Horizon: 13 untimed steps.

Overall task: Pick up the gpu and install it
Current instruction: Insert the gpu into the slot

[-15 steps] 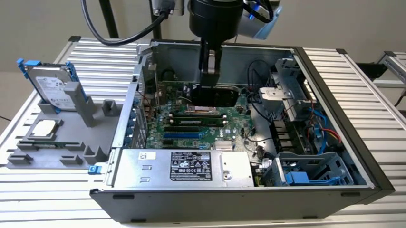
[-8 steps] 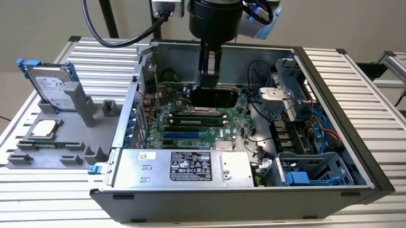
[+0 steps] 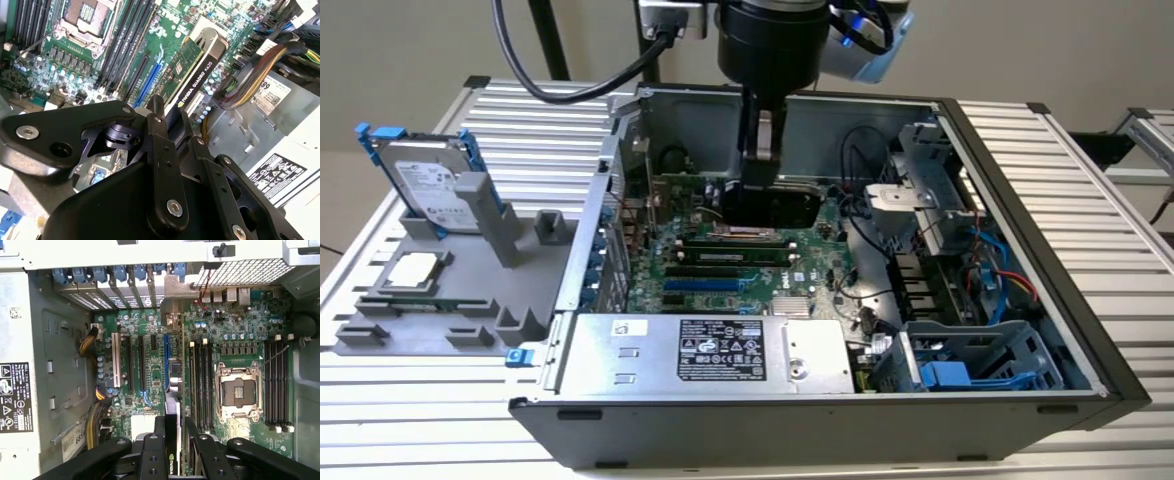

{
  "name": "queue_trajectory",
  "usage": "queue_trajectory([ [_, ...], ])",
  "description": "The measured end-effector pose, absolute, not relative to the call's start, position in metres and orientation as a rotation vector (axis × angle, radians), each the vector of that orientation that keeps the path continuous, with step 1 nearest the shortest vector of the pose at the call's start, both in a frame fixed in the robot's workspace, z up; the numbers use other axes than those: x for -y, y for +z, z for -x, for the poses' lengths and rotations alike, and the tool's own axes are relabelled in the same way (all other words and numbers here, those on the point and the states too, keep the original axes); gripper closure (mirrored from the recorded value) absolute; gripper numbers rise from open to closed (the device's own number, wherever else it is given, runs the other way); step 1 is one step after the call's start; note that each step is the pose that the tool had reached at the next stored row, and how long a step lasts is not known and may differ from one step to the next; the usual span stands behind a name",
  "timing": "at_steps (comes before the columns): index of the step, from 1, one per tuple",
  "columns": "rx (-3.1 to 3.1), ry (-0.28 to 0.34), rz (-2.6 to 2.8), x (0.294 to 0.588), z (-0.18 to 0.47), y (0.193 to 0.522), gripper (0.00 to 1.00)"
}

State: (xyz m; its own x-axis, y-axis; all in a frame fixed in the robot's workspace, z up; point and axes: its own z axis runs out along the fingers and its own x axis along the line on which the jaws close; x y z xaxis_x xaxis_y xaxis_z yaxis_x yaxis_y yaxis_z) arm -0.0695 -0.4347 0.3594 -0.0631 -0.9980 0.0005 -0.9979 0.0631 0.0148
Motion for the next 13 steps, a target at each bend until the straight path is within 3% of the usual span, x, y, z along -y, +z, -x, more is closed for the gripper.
queue_trajectory([
  [13,2.283,-0.016,-2.143,0.4336,0.0695,0.3516,1.00],
])
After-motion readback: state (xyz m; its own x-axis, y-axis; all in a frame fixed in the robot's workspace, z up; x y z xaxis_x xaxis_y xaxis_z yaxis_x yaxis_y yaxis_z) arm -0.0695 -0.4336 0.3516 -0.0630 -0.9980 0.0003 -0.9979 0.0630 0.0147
